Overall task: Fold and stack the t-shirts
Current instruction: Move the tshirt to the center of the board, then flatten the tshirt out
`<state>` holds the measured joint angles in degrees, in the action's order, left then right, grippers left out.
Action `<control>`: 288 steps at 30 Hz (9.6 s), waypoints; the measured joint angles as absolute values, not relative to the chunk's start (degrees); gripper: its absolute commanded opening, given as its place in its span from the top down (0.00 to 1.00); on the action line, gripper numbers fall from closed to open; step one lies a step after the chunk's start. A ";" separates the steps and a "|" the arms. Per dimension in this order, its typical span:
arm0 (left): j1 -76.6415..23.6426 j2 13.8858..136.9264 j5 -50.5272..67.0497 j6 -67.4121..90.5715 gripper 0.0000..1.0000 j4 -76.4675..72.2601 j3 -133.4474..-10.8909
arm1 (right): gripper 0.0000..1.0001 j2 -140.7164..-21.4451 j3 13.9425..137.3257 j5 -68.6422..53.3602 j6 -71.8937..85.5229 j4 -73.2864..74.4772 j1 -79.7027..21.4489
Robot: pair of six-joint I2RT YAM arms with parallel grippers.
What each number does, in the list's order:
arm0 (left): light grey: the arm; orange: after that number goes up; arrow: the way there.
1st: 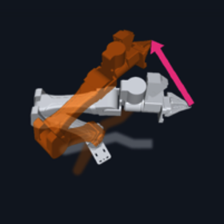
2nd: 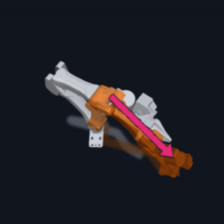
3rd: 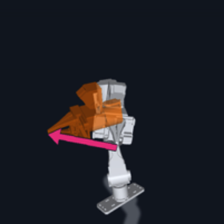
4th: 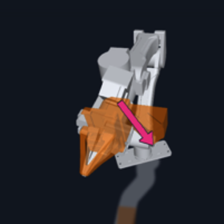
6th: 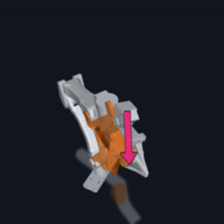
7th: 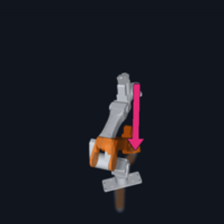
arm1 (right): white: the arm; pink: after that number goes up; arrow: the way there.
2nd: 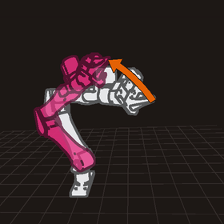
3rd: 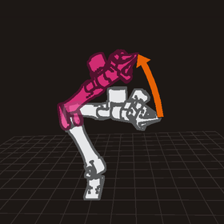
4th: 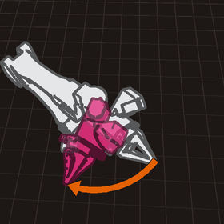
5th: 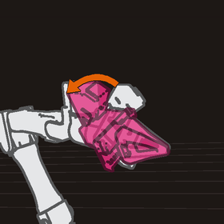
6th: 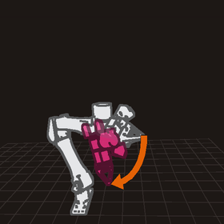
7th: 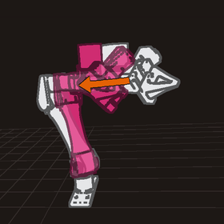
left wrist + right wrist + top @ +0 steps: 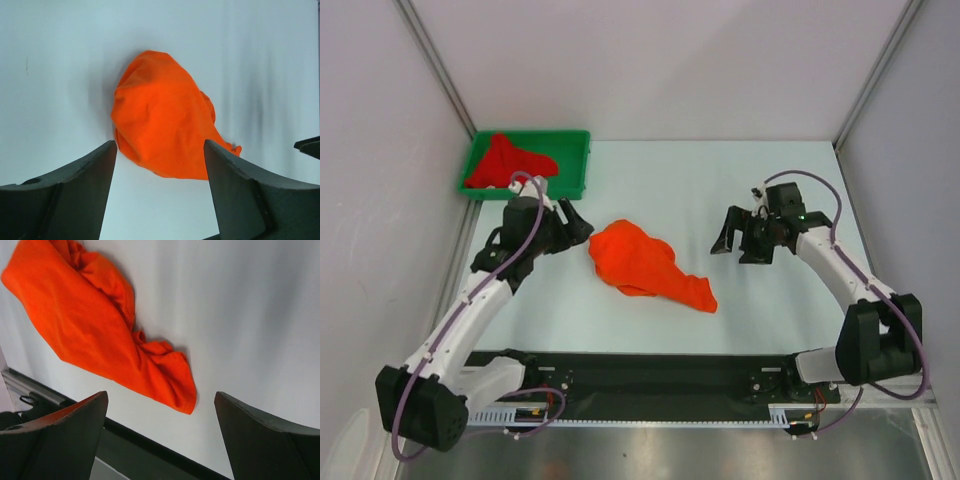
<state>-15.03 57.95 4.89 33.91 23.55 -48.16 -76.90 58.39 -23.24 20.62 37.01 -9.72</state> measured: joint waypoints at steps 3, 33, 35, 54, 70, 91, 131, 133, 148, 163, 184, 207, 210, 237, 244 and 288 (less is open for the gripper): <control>-18.76 63.40 4.16 31.44 0.24 22.79 -52.10 | 0.14 -81.95 58.37 -25.89 20.36 37.60 -11.75; -43.59 123.48 -6.76 8.01 0.41 39.20 -100.49 | 0.50 -98.24 53.12 -29.85 25.45 27.20 -15.00; -43.59 124.31 -6.09 7.97 0.50 39.31 -100.07 | 0.53 -99.61 54.26 -29.80 25.80 26.68 -15.81; -38.09 124.16 -10.68 8.95 1.00 44.10 -108.62 | 1.00 -100.18 67.13 -17.02 25.41 33.78 -17.52; -33.80 77.95 -26.22 14.87 1.00 33.19 -102.94 | 1.00 -64.79 82.43 -6.15 25.82 54.41 -17.41; -19.14 54.15 -24.18 30.61 1.00 41.69 -59.59 | 1.00 -61.87 75.85 -7.46 25.08 65.93 -1.74; -24.40 78.85 2.42 23.42 0.35 35.97 -56.03 | 0.34 -77.80 59.61 -27.09 23.97 48.95 -8.47; -28.16 79.70 2.15 22.35 0.36 35.66 -57.21 | 0.34 -77.49 58.67 -27.07 24.23 47.88 -9.96; -30.87 82.50 -3.79 19.53 0.60 35.64 -54.35 | 0.35 -73.30 48.95 -27.05 28.18 44.86 -11.16; -31.42 81.76 -4.36 21.98 0.59 32.93 -47.68 | 0.35 -71.75 46.92 -27.11 29.45 43.44 -11.20; -32.97 88.07 -9.08 22.06 0.74 32.82 -50.19 | 0.35 -69.84 44.84 -27.42 29.52 43.07 -11.20; -33.28 70.57 -23.62 24.45 1.00 43.83 -57.56 | 0.39 -65.80 37.41 -13.93 35.62 50.65 -11.25; -33.28 66.30 -26.70 26.00 1.00 45.69 -59.46 | 0.38 -63.57 35.94 -12.32 39.88 51.88 -10.90; -33.36 57.28 -22.15 26.87 1.00 45.74 -55.05 | 0.56 -39.42 24.80 -6.48 82.76 63.09 -13.65; -33.36 58.54 -21.61 26.87 1.00 45.08 -55.05 | 0.56 -37.74 21.71 -6.48 85.38 63.37 -15.22; -33.36 59.64 -29.98 19.07 1.00 43.68 -76.71 | 1.00 -56.03 63.51 2.68 52.71 56.21 -9.47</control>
<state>-33.36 59.64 -29.98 19.07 43.68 -76.71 -56.03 63.51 2.68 52.71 56.21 -9.47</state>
